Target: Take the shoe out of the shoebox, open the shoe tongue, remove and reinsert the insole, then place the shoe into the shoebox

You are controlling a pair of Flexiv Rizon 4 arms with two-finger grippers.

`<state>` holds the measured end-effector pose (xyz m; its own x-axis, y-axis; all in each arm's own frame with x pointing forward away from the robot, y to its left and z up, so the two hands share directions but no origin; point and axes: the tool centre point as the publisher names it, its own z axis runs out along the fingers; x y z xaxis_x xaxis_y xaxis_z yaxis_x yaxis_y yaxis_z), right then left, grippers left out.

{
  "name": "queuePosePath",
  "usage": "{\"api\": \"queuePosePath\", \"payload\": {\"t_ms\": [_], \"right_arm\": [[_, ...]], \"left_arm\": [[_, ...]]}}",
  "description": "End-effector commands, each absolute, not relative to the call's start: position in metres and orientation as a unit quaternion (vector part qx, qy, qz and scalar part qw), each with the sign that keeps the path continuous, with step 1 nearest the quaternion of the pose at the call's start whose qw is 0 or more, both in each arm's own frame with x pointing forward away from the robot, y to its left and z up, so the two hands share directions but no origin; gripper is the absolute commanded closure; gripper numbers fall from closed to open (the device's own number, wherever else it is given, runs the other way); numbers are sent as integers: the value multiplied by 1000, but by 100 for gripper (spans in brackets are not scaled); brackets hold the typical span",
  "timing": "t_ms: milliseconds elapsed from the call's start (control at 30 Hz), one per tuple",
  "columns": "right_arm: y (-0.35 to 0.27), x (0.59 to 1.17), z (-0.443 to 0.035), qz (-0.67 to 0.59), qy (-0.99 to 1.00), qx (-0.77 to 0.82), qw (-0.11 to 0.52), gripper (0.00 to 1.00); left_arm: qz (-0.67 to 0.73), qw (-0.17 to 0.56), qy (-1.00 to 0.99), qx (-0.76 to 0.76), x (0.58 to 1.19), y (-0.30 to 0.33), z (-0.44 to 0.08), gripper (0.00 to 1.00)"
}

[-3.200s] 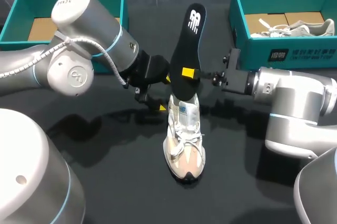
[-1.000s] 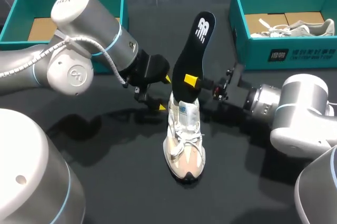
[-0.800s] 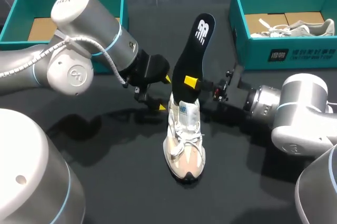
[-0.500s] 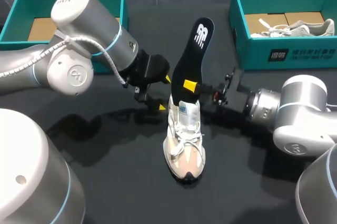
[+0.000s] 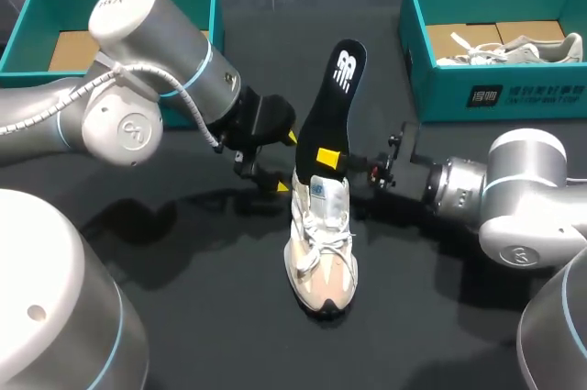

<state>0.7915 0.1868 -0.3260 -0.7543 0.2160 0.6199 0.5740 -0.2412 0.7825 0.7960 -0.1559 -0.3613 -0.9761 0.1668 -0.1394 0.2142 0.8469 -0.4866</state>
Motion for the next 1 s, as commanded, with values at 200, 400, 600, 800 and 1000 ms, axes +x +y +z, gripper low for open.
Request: {"api": "queuePosePath", "payload": {"t_ms": [200,400,600,800,1000], "right_arm": [[191,776,-347,-715,-592,-339,150,100],[193,769,-351,-704,-598,-341,174,100],[196,764,-354,-690,-606,-345,191,100],[196,758,-361,-686,-604,-353,200,100],[196,752,-363,-680,-602,-366,205,100]], "left_arm": [[-257,46,960,99,796,-156,-361,0],[-257,46,960,99,796,-156,-361,0],[-257,46,960,99,796,-156,-361,0],[-257,46,960,99,796,-156,-361,0],[-257,46,960,99,796,-156,-361,0]]}}
